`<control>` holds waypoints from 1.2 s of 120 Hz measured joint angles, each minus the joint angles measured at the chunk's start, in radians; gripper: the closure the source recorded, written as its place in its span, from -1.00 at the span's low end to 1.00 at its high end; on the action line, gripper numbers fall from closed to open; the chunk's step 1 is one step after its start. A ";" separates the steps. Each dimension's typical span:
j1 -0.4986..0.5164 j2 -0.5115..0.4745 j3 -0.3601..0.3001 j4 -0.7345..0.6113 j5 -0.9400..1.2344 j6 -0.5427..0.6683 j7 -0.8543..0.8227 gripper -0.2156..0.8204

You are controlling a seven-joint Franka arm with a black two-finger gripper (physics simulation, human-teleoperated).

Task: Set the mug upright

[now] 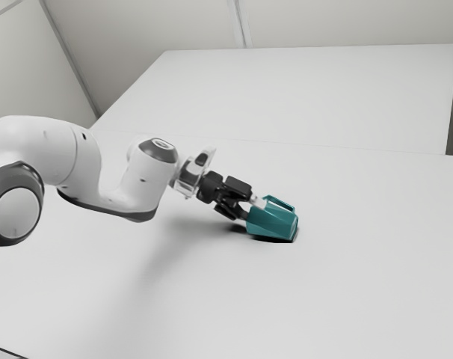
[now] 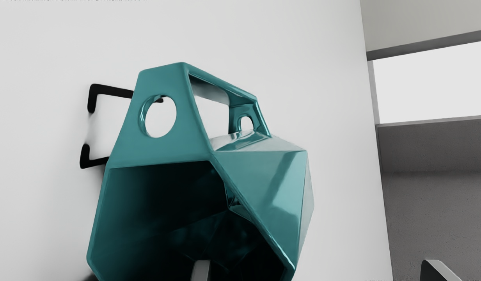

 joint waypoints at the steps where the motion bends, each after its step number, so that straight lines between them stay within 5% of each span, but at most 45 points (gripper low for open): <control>1: -0.001 0.001 0.000 0.001 0.000 0.000 0.000 -0.54; 19: -0.007 0.009 0.000 0.004 -0.005 0.001 0.005 -0.44; 87: -0.016 0.009 0.000 0.004 -0.017 0.003 0.018 0.72; 144: -0.025 -0.142 -0.001 -0.010 0.069 0.027 0.004 0.92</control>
